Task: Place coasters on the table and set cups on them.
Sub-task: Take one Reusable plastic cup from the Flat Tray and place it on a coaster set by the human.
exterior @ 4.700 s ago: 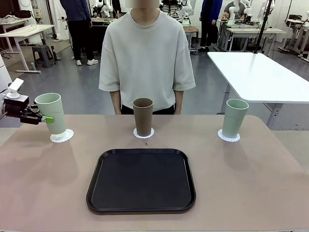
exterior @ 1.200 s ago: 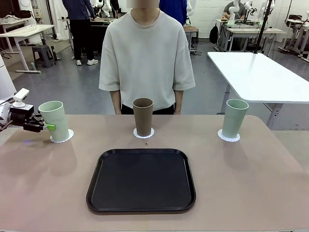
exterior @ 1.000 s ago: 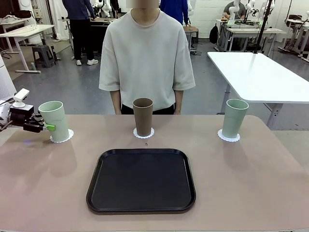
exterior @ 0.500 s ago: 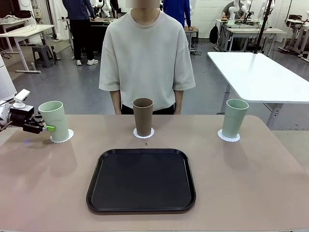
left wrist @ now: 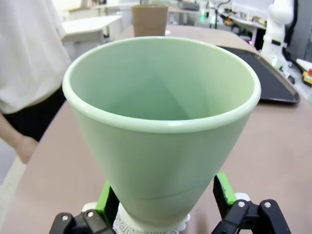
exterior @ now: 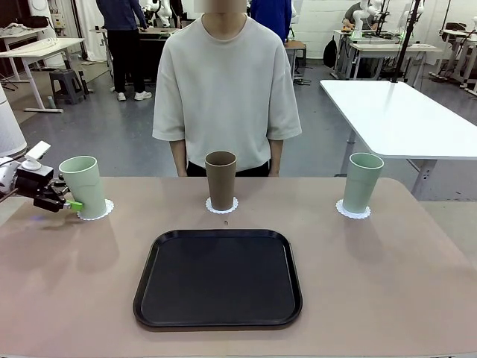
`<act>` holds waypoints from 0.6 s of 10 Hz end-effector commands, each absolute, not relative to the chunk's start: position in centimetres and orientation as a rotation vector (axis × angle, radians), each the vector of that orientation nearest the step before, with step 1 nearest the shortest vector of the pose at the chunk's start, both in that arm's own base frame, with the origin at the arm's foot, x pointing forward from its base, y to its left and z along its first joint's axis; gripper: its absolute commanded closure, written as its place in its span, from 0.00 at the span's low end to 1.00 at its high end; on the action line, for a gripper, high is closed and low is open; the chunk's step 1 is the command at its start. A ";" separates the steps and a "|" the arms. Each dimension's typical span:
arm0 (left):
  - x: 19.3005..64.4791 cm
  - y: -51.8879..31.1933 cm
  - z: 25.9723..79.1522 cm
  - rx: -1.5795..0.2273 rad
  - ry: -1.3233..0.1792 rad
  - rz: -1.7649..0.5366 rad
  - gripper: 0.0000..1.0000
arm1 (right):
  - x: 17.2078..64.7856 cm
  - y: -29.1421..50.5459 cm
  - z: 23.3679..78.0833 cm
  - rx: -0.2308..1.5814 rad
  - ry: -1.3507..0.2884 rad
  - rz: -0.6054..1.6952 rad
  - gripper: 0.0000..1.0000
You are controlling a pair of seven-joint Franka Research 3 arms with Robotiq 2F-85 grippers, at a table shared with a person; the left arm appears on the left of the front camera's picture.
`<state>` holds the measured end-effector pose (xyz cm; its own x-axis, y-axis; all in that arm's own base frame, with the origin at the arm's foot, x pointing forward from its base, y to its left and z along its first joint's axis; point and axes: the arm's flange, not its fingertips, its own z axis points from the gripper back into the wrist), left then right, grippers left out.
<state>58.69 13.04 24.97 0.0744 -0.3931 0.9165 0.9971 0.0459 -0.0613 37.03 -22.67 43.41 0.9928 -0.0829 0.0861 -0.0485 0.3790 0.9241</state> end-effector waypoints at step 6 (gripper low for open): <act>58.8 14.0 26.0 -0.782 -0.821 -1.377 0.00 | 36.6 -22.4 43.4 1.189 -0.128 -0.019 0.00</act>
<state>59.07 14.01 25.61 0.0433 -0.4907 0.8703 0.9987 0.0454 -0.0241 37.03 -22.67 43.41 0.9928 -0.0829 0.0861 -0.0485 0.3790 0.9241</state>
